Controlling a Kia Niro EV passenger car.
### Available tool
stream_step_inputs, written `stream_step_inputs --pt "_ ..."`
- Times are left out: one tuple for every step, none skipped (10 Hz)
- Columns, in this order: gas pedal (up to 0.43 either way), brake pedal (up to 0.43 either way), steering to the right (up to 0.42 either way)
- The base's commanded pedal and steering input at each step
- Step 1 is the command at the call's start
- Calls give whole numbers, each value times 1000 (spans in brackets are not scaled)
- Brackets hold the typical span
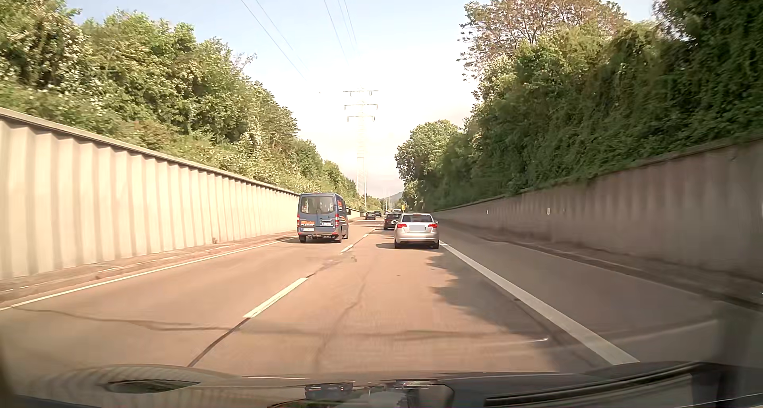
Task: Follow the waypoints while adhering to traffic rules and regulations
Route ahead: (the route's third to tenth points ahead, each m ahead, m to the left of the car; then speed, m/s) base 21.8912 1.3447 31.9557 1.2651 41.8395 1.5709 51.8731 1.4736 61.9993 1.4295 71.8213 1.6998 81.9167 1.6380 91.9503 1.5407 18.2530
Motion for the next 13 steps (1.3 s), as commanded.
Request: stream_step_inputs --pt "59 0 0" --pt "59 0 0" --pt "67 0 0" --pt "87 0 0" --pt "98 0 0" --pt "98 0 0" --pt "110 0 0" --pt "118 0 0" --pt "118 0 0" --pt "118 0 0" --pt "118 0 0" --pt "118 0 0" --pt "118 0 0"
